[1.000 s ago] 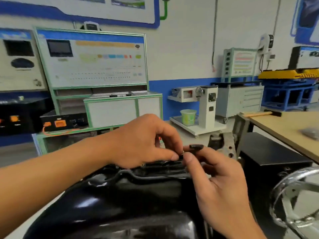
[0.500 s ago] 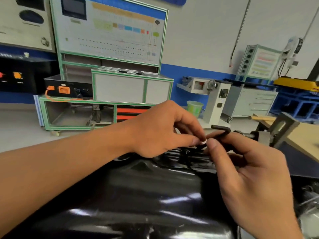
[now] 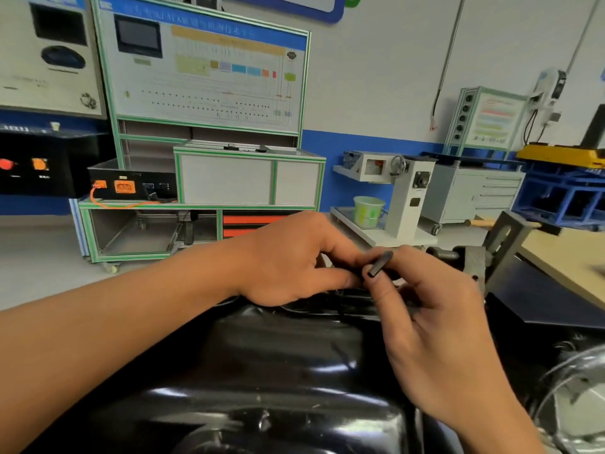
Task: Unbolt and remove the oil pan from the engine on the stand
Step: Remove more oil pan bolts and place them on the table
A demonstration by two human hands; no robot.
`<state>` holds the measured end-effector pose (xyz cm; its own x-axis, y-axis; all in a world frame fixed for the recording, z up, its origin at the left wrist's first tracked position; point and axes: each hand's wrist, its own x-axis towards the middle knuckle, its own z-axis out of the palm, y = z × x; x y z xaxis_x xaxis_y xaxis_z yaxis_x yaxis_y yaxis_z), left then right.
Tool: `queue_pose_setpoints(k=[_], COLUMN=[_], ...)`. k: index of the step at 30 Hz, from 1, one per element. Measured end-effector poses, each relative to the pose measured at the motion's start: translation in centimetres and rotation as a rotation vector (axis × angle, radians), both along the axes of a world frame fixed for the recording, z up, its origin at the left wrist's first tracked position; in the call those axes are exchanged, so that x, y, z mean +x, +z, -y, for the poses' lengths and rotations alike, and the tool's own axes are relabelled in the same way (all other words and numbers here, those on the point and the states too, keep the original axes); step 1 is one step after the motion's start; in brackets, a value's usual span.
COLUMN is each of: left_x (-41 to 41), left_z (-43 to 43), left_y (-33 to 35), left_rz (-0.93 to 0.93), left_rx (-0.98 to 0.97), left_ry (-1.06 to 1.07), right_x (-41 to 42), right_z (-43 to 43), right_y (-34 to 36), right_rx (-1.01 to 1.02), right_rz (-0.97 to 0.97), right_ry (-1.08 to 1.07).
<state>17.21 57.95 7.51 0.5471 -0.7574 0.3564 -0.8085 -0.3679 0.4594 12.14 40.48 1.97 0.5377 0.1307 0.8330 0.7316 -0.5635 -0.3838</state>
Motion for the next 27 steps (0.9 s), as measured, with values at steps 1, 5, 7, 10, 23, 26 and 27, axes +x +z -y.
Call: queue_pose_setpoints(k=[1,5,7,10,23,26,27], left_x=[0.0,-0.2,-0.2,-0.1,-0.1,-0.3,-0.4], left_z=[0.0,0.1,0.3,0.3,0.3,0.4,0.4], left_y=[0.0,-0.1,0.0,0.1,-0.4,-0.4,-0.4], left_rz=[0.006,0.049,0.066,0.084,0.161,0.155,0.154], left_rx=[-0.002,-0.011,-0.024,-0.039,-0.049,-0.087,-0.083], left_ry=[0.015,0.052,0.066,0.053,0.074,0.077,0.076], right_x=[0.1,0.8,1.0,1.0,2.1,2.5,2.6], right_z=[0.0,0.0,-0.1,-0.2,0.9,0.6,0.4], right_y=[0.1,-0.1,-0.2,-0.2,-0.1,-0.5,-0.7], right_rx=[-0.003,0.162,0.280,0.309,0.053,0.286,0.361], right_rz=[0.003,0.035,0.094,0.203,0.202,0.035,-0.011], right_ry=[0.008,0.069,0.090,0.077,0.244,0.453,0.492])
